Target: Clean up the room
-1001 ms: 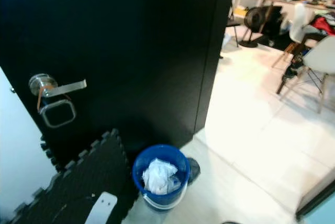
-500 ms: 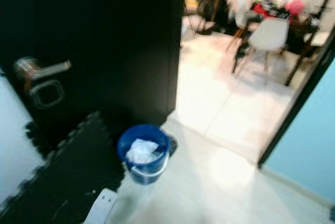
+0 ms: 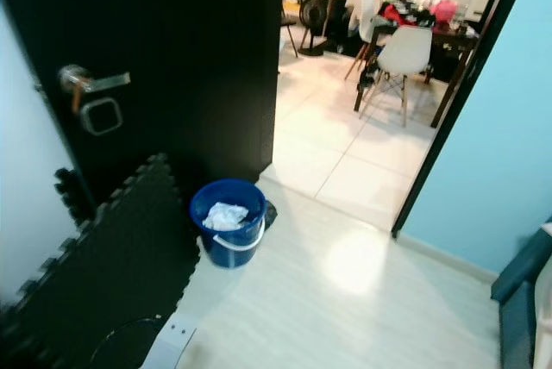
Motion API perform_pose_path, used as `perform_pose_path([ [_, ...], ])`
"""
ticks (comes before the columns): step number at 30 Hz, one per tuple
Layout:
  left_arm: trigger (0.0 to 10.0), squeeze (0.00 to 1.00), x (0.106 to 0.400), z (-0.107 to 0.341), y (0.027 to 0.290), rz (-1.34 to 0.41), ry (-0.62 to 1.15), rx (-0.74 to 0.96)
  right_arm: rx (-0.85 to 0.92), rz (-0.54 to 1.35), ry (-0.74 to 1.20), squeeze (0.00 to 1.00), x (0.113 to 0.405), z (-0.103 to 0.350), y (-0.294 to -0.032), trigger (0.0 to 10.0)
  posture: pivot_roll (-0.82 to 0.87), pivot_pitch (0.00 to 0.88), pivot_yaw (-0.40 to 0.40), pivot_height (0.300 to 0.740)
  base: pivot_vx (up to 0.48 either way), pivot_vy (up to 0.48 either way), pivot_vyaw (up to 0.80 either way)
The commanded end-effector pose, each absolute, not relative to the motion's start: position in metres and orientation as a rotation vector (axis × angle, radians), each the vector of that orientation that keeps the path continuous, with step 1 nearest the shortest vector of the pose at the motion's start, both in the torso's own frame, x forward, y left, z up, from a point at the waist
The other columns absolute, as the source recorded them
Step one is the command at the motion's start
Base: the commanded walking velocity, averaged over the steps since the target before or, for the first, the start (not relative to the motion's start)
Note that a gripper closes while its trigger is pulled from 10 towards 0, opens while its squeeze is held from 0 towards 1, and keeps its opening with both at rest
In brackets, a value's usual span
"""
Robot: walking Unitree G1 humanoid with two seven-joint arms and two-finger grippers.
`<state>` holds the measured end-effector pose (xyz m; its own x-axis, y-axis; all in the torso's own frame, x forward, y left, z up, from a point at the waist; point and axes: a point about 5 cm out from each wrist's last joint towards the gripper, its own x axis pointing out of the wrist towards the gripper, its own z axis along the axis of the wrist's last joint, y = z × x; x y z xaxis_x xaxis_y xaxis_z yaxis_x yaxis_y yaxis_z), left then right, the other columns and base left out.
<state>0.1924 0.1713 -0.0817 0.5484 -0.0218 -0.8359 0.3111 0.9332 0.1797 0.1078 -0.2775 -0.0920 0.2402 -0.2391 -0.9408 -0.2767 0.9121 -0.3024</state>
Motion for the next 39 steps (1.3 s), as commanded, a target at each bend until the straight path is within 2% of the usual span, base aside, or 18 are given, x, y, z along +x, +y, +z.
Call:
perform_pose_path([
  [1, 10.0, 0.00, 0.189, -0.084, 0.171, -0.214, 0.990, 0.331, -0.454, 0.034, 1.357, 0.00, 0.102, -0.094, -0.276, 10.0, 0.12, 0.000, -0.034, 0.731, -0.446, 0.000, -0.79],
  [17, 10.0, 0.00, 0.188, -0.084, 0.168, -0.223, 0.992, 0.330, -0.437, 0.061, 1.348, 0.00, 0.111, -0.099, -0.256, 10.0, 0.11, 0.000, -0.032, 0.731, -0.429, 0.000, -0.79],
  [24, 10.0, 0.00, 0.187, -0.085, 0.168, -0.227, 0.990, 0.329, -0.442, 0.049, 1.355, 0.00, 0.107, -0.098, -0.260, 10.0, 0.11, 0.000, -0.033, 0.731, 0.000, 0.000, -0.79],
  [28, 10.0, 0.00, 0.187, -0.085, 0.165, -0.243, 0.983, 0.344, -0.455, -0.021, 1.359, 0.00, 0.099, -0.095, -0.277, 10.0, 0.11, 0.000, -0.033, 0.731, 0.000, 0.000, -0.79],
  [32, 10.0, 0.00, 0.186, -0.085, 0.165, -0.238, 0.975, 0.350, -0.451, -0.057, 1.356, 0.00, 0.097, -0.093, -0.282, 10.0, 0.11, 0.000, -0.033, 0.731, 0.000, 0.000, -0.79],
  [39, 10.0, 0.00, 0.193, -0.081, 0.163, -0.230, 0.933, 0.329, -0.396, -0.114, 1.322, 0.00, 0.107, -0.095, -0.271, 10.0, 0.11, 0.000, -0.034, 0.731, 0.000, 0.000, -0.78],
])
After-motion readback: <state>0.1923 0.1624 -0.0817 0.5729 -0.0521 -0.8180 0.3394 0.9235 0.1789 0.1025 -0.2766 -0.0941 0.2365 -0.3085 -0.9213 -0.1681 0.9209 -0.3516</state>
